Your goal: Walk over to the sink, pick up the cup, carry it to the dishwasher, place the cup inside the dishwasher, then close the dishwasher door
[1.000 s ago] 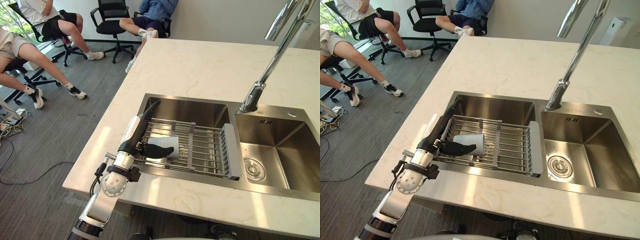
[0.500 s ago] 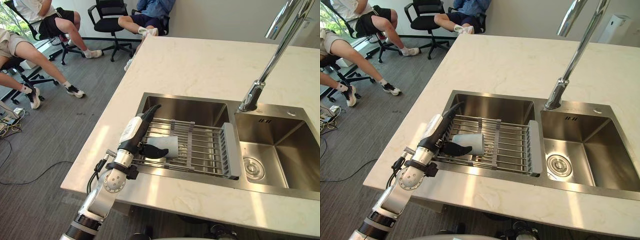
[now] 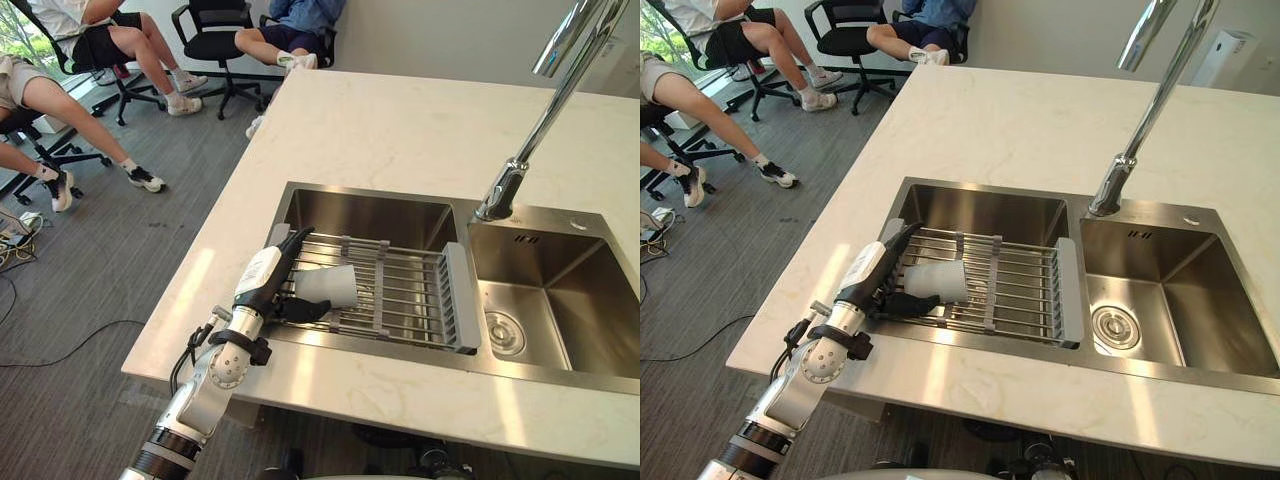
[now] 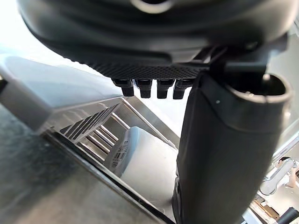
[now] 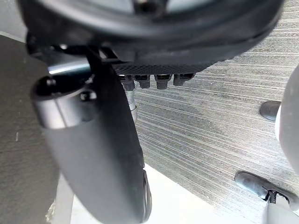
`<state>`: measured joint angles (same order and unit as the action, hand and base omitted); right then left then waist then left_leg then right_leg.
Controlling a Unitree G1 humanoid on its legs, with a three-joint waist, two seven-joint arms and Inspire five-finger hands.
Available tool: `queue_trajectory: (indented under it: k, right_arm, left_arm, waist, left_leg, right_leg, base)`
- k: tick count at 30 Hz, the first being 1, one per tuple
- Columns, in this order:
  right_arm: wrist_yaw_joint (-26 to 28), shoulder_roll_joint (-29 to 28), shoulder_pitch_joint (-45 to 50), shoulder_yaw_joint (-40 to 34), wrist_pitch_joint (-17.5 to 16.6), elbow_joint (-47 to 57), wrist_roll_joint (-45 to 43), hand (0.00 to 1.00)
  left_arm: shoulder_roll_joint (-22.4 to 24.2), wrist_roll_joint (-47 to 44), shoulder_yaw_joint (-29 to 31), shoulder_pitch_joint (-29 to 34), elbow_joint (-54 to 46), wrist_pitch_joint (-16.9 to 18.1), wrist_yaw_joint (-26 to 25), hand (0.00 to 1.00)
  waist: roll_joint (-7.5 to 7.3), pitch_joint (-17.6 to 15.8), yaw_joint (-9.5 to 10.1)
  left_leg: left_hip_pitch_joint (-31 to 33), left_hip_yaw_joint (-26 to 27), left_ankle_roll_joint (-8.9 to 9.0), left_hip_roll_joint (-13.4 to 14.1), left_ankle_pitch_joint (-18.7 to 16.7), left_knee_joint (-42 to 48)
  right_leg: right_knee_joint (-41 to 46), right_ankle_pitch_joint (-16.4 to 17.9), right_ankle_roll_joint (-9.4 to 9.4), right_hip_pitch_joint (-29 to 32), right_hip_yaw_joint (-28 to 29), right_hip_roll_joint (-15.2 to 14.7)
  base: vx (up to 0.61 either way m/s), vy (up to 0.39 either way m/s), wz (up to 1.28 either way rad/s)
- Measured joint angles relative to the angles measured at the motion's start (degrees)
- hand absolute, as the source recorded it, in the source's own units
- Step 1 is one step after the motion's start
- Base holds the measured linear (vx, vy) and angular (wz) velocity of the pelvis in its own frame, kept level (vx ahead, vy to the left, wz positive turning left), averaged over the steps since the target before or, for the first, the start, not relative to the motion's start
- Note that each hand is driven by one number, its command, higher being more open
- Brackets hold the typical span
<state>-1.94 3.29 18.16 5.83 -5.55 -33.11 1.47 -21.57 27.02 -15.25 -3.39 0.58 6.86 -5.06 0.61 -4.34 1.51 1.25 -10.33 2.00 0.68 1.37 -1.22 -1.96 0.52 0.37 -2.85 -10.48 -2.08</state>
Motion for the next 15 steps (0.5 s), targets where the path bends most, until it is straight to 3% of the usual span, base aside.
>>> queue_trajectory:
  k: [9,15]
  right_arm:
    - [-0.40,0.00,-0.11,-0.01,0.02,-0.13,0.24,1.00]
    - [-0.39,0.13,-0.13,-0.04,0.04,-0.13,0.25,1.00]
  left_arm:
    - [-0.77,2.28,0.18,-0.57,0.06,0.54,0.09,1.00]
    - [-4.81,3.46,0.14,-1.52,0.14,0.54,0.33,1.00]
  waist:
    - [0.05,-0.11,-0.38]
    - [0.22,-0.32,-0.93]
  left_leg:
    - [-0.17,-0.02,-0.01,-0.01,0.11,-0.62]
    - [-0.26,0.02,0.00,0.01,0.10,-0.61]
  right_leg:
    - [-0.57,-0.07,0.14,-0.35,-0.04,0.01]
    - [-0.57,-0.08,0.16,-0.34,0.04,0.02]
  base:
    - [0.00,0.000,0.00]
    - [0.00,0.000,0.00]
